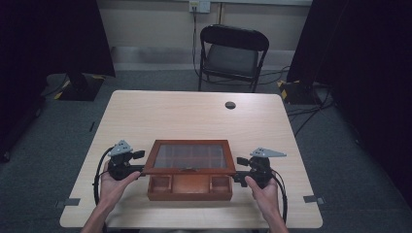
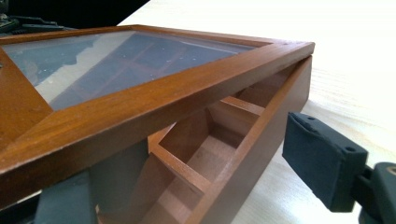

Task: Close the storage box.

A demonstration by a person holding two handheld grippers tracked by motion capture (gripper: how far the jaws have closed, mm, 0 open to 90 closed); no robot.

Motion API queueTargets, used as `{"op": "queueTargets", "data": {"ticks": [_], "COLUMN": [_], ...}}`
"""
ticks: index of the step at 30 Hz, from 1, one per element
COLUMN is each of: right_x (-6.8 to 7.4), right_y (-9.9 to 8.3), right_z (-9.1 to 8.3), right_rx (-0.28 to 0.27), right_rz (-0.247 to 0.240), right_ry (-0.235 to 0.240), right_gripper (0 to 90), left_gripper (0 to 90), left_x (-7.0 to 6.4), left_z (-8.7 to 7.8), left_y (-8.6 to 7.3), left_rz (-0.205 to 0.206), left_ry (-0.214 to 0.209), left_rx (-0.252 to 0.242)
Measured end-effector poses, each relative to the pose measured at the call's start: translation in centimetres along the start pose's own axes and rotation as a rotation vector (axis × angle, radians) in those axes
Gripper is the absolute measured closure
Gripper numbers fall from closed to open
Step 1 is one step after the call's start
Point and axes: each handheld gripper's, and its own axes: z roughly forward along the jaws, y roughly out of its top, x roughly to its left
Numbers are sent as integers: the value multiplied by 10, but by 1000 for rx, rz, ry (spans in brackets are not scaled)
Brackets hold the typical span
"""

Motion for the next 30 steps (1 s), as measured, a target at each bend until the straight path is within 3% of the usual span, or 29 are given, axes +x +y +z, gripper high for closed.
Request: {"op": "queueTargets", "data": {"ticks": [2,8,14,20,30], "right_x": [0,-1,-3,-4,-4], "right_y": [-1,-6,-12,-19,-29], "right_z": [-1,-2,-6,-6,-15], "right_rx": [4,23,20,37,69], "right_rz": [-5,8,24,27,15], "right_ry": [-9,-6,-11,-17,-45], "right_gripper": [229,234,245,249,260], "left_gripper": [288,278,268,273,276], "left_x": [1,2,4,2,1], "left_z": [-4,-3,-3,-1,-8], "left_y": [-1,-5,-9,-13,-24], "left_rz": [11,15,-17,-4,-18], "left_ry": [18,17,13,20,23], "left_rx": [-9,15,14,44,47]}}
